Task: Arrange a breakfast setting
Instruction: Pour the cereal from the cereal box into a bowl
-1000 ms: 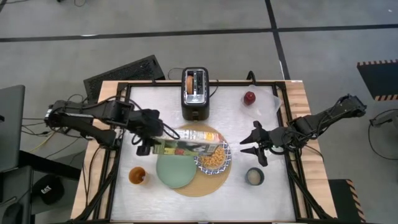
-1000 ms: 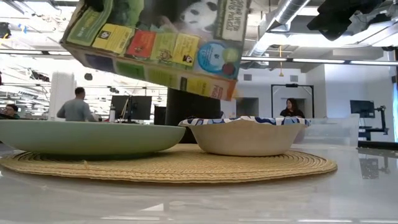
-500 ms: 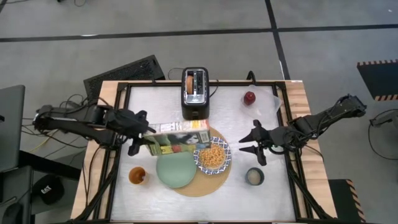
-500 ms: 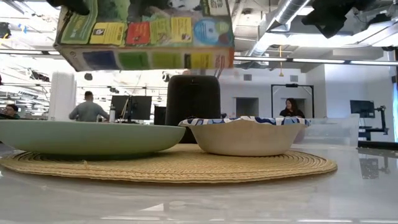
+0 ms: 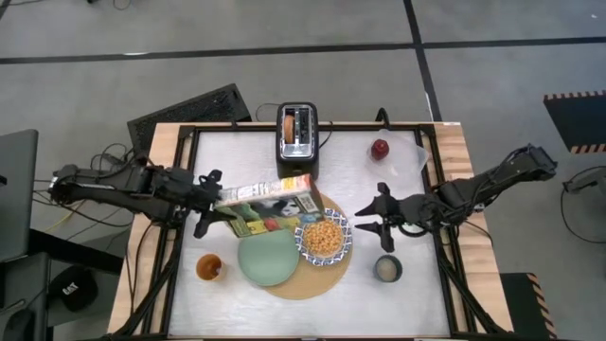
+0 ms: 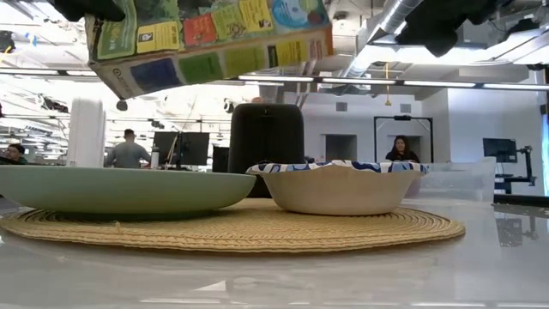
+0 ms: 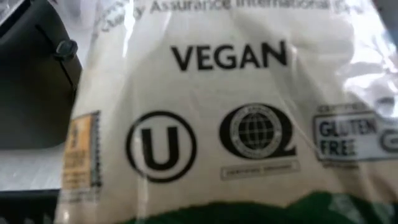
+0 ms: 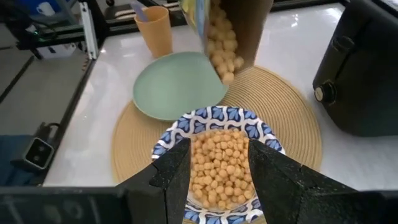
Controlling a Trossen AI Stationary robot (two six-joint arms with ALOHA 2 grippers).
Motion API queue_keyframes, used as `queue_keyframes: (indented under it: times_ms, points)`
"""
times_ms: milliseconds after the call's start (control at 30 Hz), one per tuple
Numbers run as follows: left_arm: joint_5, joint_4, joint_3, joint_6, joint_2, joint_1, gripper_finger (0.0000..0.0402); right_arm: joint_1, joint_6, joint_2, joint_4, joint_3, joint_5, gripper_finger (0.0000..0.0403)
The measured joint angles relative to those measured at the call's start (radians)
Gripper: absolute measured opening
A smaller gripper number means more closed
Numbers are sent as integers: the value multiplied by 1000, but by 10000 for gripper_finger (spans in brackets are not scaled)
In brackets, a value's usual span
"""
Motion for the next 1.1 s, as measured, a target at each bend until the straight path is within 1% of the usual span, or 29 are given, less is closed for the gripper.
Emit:
queue_keyframes:
  times_ms: [100,233,300,433,567,667,767,933,1000,1100]
  points:
    - [1,54,-37,7,-27,0,155,-15,7,35,43,0,0,185]
    - [0,105,-67,26,-52,0,155,-41,-29,79,108,0,4,185]
    - [0,109,-77,25,-62,0,155,-58,-42,94,119,0,22,185]
    - [0,111,-104,25,-81,1,155,-70,-48,113,134,0,26,185]
    - [0,216,-152,42,-100,1,155,-76,-110,114,185,0,25,185]
    - [0,294,-179,59,-100,1,155,-90,-121,113,244,0,26,188]
    - [-9,366,-201,81,-101,1,155,-104,-127,113,315,0,25,206]
    - [-46,461,-213,133,-100,1,155,-131,-205,171,446,-2,22,263]
    - [-47,498,-213,151,-101,1,155,-148,-243,208,562,2,18,279]
    - [-47,556,-213,174,-98,1,155,-162,-327,261,718,-1,-14,289]
